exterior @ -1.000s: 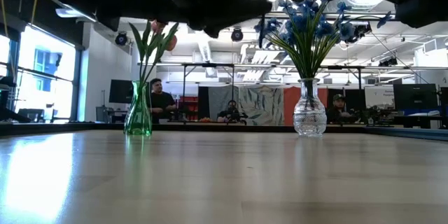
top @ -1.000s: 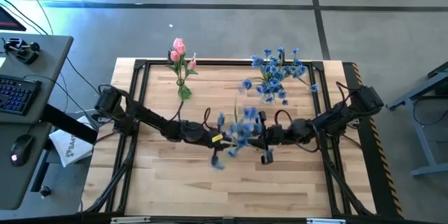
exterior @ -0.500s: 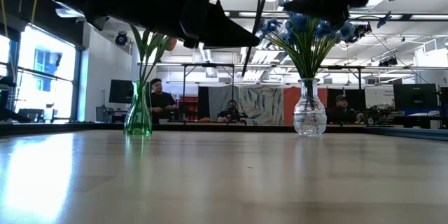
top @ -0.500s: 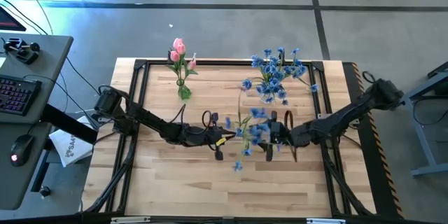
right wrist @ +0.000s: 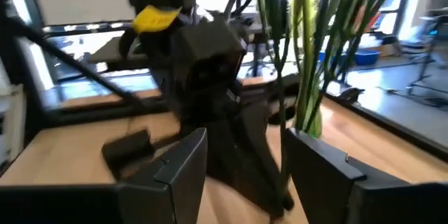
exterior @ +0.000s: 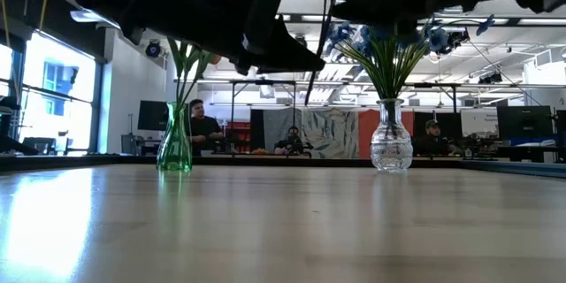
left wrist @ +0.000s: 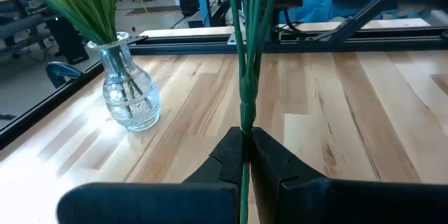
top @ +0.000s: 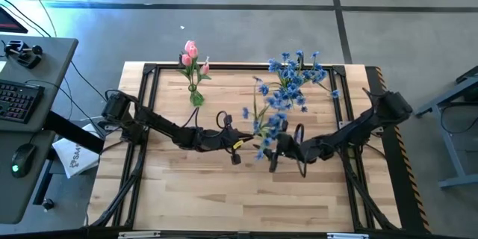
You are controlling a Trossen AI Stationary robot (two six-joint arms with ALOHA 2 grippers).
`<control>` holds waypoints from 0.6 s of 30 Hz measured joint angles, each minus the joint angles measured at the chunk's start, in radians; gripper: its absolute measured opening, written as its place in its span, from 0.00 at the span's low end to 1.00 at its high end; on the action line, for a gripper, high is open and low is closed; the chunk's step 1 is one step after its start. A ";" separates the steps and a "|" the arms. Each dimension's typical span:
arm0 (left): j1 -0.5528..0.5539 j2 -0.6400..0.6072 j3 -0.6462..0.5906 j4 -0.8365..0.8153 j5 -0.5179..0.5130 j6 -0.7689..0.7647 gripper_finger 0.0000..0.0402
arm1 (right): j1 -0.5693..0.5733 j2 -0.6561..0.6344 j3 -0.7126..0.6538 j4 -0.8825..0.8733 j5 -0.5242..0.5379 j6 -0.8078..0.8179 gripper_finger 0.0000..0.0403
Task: Sort flowers into vase by color
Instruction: Put the blue flowers into the transparent vase
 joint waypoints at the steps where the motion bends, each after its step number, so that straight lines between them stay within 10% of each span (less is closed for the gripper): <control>1: 0.003 0.000 0.000 -0.001 0.000 -0.003 0.00 | -0.004 0.012 0.019 0.000 0.012 -0.006 0.46; 18: 0.002 0.000 -0.001 -0.033 0.005 -0.005 0.00 | 0.007 0.042 0.272 -0.384 0.150 -0.005 0.30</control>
